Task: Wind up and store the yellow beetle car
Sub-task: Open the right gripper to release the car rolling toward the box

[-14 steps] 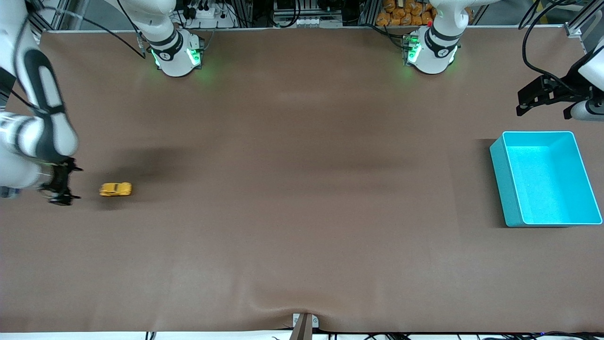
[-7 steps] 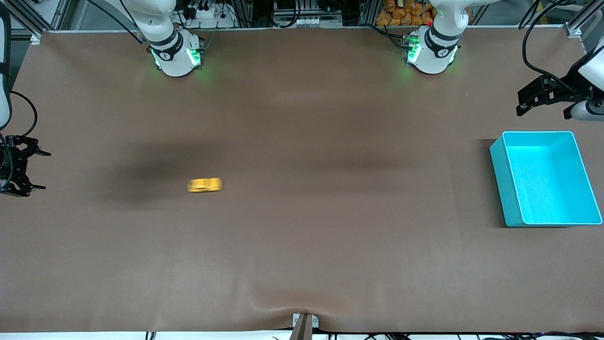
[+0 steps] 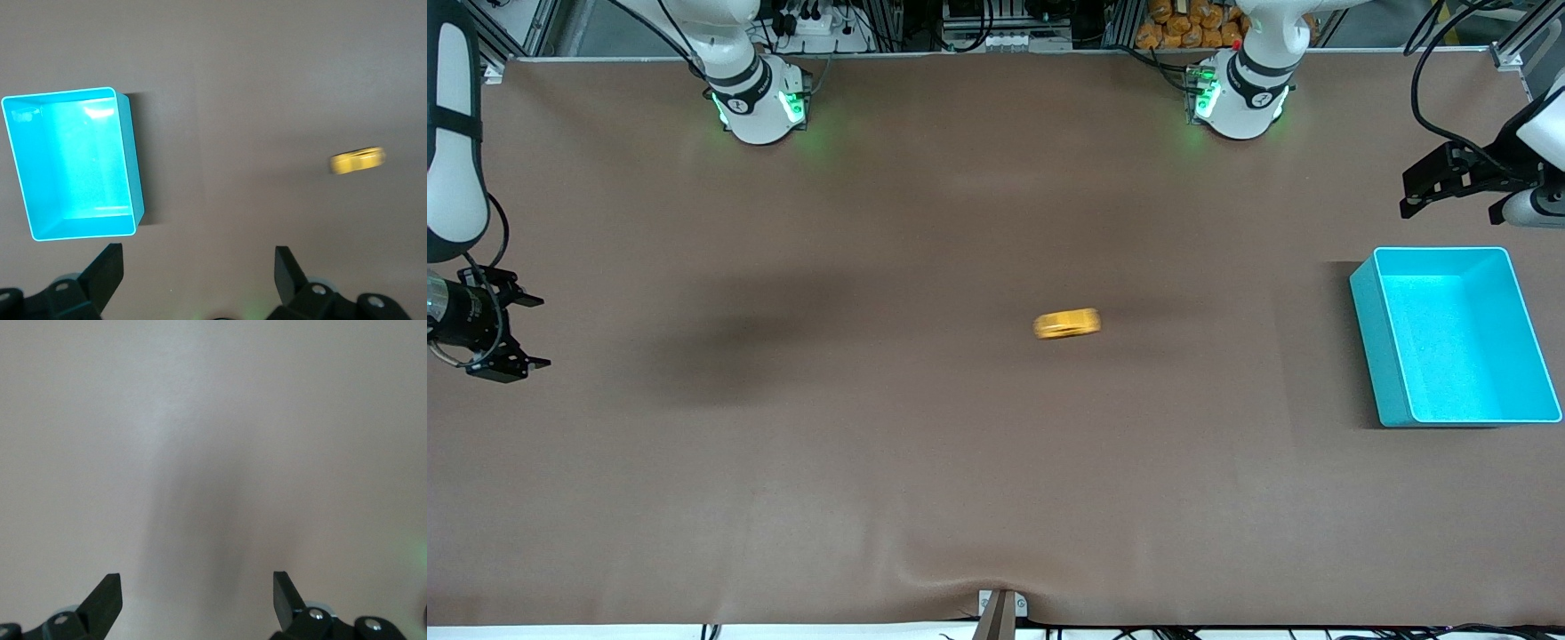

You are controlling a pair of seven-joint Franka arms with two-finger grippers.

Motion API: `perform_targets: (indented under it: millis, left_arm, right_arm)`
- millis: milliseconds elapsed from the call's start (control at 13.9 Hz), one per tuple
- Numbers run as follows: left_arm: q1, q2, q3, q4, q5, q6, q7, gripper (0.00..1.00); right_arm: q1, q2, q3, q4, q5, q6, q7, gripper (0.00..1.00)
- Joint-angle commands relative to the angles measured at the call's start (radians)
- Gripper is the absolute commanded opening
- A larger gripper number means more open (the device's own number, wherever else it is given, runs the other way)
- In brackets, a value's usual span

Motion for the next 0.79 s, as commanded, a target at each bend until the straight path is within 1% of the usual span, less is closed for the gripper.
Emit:
perform_targets:
  millis: [0, 216, 288, 432, 504, 720]
  left_arm:
    - [0.01, -0.003, -0.005, 0.006, -0.013, 0.001, 0.011, 1.0]
    - [0.01, -0.003, -0.005, 0.006, -0.013, 0.001, 0.011, 1.0]
    - [0.01, -0.003, -0.005, 0.006, -0.013, 0.001, 0.011, 1.0]
    - [0.01, -0.001, -0.005, 0.006, -0.013, 0.001, 0.011, 1.0]
    - [0.01, -0.003, -0.005, 0.006, -0.013, 0.001, 0.011, 1.0]
    - [0.01, -0.003, -0.005, 0.006, -0.013, 0.001, 0.011, 1.0]
  right_arm:
    - [0.025, 0.0, -0.004, 0.028, 0.004, -0.051, -0.089, 1.0]
    - [0.036, -0.001, -0.002, 0.048, 0.004, -0.065, -0.105, 1.0]
    - [0.042, -0.001, 0.002, 0.062, 0.004, -0.095, -0.121, 1.0]
    - [0.046, -0.003, 0.002, 0.094, 0.006, -0.164, -0.239, 1.0]
    - [0.048, -0.003, 0.002, 0.103, 0.004, -0.178, -0.249, 1.0]
    - [0.069, -0.003, 0.002, 0.107, 0.004, -0.175, -0.246, 1.0]
